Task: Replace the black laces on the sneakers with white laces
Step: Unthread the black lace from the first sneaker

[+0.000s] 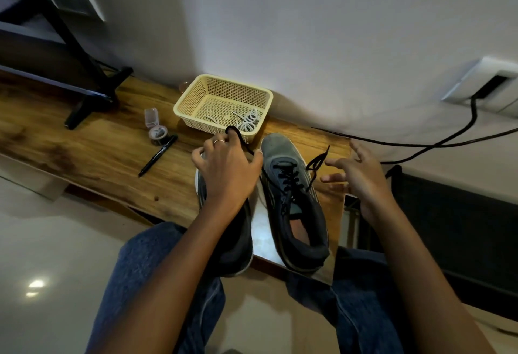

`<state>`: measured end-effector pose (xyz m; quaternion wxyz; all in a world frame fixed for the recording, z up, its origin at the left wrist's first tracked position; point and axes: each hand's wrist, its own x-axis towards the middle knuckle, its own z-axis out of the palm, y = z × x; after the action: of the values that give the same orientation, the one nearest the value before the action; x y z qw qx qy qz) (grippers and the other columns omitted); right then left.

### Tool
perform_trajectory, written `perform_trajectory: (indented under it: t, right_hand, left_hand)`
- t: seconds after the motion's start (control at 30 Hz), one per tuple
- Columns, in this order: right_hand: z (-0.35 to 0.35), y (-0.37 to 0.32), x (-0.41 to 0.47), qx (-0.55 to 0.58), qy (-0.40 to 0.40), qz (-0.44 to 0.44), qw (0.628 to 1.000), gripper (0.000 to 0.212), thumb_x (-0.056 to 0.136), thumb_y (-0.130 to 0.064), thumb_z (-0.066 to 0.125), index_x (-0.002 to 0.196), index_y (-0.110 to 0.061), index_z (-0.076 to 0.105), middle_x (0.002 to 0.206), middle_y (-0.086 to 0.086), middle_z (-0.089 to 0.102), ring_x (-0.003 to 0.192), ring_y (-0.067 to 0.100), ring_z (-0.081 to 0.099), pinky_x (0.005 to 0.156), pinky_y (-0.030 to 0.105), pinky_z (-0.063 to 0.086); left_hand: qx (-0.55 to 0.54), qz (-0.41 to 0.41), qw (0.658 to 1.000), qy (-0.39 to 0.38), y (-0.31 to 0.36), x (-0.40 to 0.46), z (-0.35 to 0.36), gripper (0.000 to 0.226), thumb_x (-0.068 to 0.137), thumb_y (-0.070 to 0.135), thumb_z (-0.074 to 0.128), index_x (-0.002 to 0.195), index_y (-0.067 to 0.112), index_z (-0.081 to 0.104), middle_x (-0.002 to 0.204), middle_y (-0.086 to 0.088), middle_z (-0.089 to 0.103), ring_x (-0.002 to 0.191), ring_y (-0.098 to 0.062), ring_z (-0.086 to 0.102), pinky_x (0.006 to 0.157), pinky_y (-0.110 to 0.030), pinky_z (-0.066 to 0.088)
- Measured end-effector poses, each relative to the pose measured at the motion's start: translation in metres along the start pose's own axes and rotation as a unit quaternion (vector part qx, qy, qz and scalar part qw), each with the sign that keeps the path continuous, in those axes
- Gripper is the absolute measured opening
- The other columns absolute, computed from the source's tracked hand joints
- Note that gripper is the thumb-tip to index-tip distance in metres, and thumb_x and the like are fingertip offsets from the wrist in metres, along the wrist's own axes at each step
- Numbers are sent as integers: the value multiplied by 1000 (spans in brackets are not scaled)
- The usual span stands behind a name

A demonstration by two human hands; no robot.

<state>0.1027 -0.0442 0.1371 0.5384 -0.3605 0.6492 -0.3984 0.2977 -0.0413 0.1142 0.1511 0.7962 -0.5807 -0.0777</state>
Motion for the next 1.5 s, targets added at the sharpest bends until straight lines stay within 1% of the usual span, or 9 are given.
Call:
perform_trajectory:
  t: [0.1, 0.23, 0.37, 0.47, 0.57, 0.9, 1.13, 1.37, 1.5]
  right_hand:
    - [1, 3, 1, -99, 5, -33, 995, 60, 93, -3, 55, 147, -18, 32, 100, 17, 61, 62, 16, 59, 45, 17, 50]
    - [3, 11, 3, -275, -56, -94, 955, 19, 92, -17, 61, 109, -9, 64, 93, 14, 69, 65, 14, 60, 55, 24, 50]
    - [9, 18, 1, -370, -105, -103, 917, 27, 77, -37, 77, 89, -17, 64, 83, 2, 64, 75, 16, 61, 61, 34, 52]
    - [13, 22, 2, -403, -108, -97, 904, 34, 71, -30, 82, 92, -18, 59, 84, 1, 63, 73, 14, 59, 57, 28, 46]
    - [12, 23, 3, -398, -97, -103, 906, 29, 74, -17, 79, 95, -18, 59, 86, 5, 66, 80, 19, 64, 70, 38, 55]
    - [4, 18, 5, -339, -94, -64, 934, 25, 77, -7, 77, 90, -19, 60, 82, 9, 69, 78, 20, 69, 74, 40, 59]
    - [4, 19, 6, -347, -80, -66, 932, 22, 77, -8, 76, 82, -21, 59, 84, 11, 68, 80, 24, 68, 77, 47, 58]
    - [5, 17, 4, -370, -59, -76, 924, 21, 76, -12, 78, 79, -22, 59, 90, 9, 68, 86, 24, 67, 79, 44, 58]
    - [5, 17, 3, -377, -58, -81, 921, 16, 77, -12, 78, 80, -19, 64, 83, 7, 69, 80, 23, 67, 77, 42, 58]
  left_hand:
    - [64, 35, 996, 43, -2, -3, -1, 47, 92, 53, 42, 110, 15, 66, 112, -5, 64, 118, -25, 45, 105, -47, 16]
    - [113, 56, 990, 70, 0, -7, -6, 48, 92, 55, 41, 83, 20, 72, 85, -1, 69, 105, -23, 54, 105, -47, 18]
    - [21, 147, 989, 5, 9, -12, -6, 35, 90, 55, 46, 96, 25, 63, 96, 6, 65, 106, -18, 52, 92, -39, 30]
    - [-11, 243, 963, -116, 15, -21, 0, 40, 88, 52, 56, 120, 28, 53, 119, 6, 57, 116, -15, 47, 87, -33, 39]
    - [1, 267, 955, -131, 18, -28, 8, 41, 87, 46, 61, 123, 29, 52, 122, 7, 58, 114, -16, 52, 79, -30, 42]
    - [-45, 210, 972, -91, 24, -36, 11, 21, 85, 34, 63, 105, 30, 65, 109, 8, 64, 97, -17, 61, 71, -29, 42]
    - [-55, 255, 964, -40, 28, -39, 15, 17, 89, 35, 61, 101, 23, 66, 102, 3, 68, 91, -20, 64, 71, -31, 43]
    - [-209, 103, 969, -83, 25, -35, 19, 7, 87, 26, 68, 83, 22, 63, 72, 9, 63, 67, -11, 59, 61, -29, 47]
    - [-275, 39, 953, -120, 22, -32, 24, 9, 88, 22, 64, 82, 26, 59, 77, 8, 63, 73, -12, 61, 70, -33, 52]
